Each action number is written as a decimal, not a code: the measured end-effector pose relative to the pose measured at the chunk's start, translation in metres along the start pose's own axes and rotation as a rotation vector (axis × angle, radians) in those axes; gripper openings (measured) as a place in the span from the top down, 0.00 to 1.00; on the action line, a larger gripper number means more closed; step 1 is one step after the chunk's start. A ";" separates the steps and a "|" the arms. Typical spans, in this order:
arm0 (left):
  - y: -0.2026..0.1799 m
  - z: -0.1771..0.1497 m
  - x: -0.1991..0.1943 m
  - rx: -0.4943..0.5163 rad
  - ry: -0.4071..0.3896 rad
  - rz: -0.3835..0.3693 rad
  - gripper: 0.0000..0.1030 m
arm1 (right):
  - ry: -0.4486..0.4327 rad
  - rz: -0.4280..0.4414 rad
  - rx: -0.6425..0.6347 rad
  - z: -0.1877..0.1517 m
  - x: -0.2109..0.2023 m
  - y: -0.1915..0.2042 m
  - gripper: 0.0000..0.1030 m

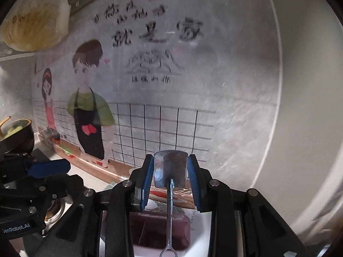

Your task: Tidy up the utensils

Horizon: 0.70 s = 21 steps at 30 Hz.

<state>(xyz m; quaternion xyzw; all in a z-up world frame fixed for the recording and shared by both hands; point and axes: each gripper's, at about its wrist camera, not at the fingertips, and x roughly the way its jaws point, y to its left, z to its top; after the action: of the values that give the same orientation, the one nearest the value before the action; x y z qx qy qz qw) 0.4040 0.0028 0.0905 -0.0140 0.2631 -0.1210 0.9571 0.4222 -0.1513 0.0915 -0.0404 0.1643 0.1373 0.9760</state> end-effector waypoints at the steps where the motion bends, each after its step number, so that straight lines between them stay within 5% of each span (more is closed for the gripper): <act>1: 0.005 0.000 0.009 -0.013 0.008 -0.003 0.69 | 0.009 -0.004 0.009 -0.004 0.010 -0.001 0.72; 9: 0.016 -0.031 0.030 -0.013 0.106 -0.066 0.70 | 0.106 0.002 0.030 -0.040 0.057 -0.007 0.72; 17: -0.003 -0.134 0.038 0.041 0.353 -0.189 0.67 | 0.146 0.032 0.023 -0.048 0.027 -0.011 0.72; 21: -0.006 -0.185 0.037 -0.032 0.449 -0.208 0.62 | 0.136 0.046 0.040 -0.045 -0.003 -0.018 0.72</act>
<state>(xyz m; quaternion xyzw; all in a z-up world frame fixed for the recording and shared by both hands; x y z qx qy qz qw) 0.3392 -0.0049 -0.0868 -0.0288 0.4681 -0.2148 0.8567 0.4103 -0.1747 0.0508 -0.0261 0.2337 0.1531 0.9598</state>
